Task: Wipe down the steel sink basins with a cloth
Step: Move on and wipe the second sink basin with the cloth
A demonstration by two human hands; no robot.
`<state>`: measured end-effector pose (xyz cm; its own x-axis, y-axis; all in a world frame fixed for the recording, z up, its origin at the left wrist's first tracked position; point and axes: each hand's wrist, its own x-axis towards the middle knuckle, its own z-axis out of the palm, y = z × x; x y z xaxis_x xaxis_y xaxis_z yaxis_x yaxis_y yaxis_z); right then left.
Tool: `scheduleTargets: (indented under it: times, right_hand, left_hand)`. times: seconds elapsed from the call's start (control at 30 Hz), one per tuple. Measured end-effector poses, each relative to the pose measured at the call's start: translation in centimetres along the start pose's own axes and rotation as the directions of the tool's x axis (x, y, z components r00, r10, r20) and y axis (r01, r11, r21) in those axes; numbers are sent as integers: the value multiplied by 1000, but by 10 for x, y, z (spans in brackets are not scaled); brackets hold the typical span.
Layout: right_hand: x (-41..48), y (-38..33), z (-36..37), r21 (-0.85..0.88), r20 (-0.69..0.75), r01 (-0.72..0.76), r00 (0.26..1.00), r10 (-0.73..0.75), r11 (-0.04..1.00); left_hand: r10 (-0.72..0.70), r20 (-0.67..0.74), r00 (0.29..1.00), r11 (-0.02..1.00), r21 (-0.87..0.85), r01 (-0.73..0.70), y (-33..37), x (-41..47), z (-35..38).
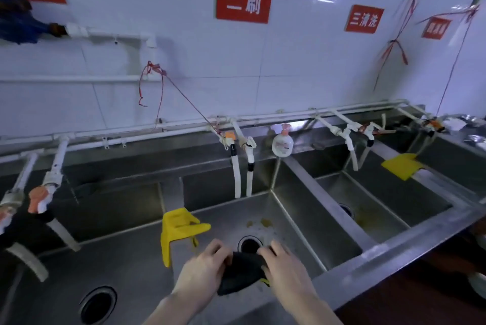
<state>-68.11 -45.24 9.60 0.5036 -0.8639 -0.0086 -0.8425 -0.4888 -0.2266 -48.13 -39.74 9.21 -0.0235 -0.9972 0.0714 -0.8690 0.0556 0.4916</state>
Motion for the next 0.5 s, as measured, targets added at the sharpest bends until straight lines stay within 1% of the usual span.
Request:
scheduleTargets:
  times: [0.17,0.27,0.4,0.5]
  right_hand:
    - [-4,50,6,17,70,25,997,-26,1000]
    - [7,68,22,19,114,65,991,-67,998]
    - [31,86,40,12,197,84,977,-85,996]
    - [52,102,54,15,272,93,958,-94,996]
  left_hand:
    - [-88,76,993,996,20,86,26,12,46]
    - [-126,116,985,992,31,123,21,26,63]
    - [-188,155,970,981,80,178,11,49,86]
    - [-241,191,952,970,83,229,5,68,104]
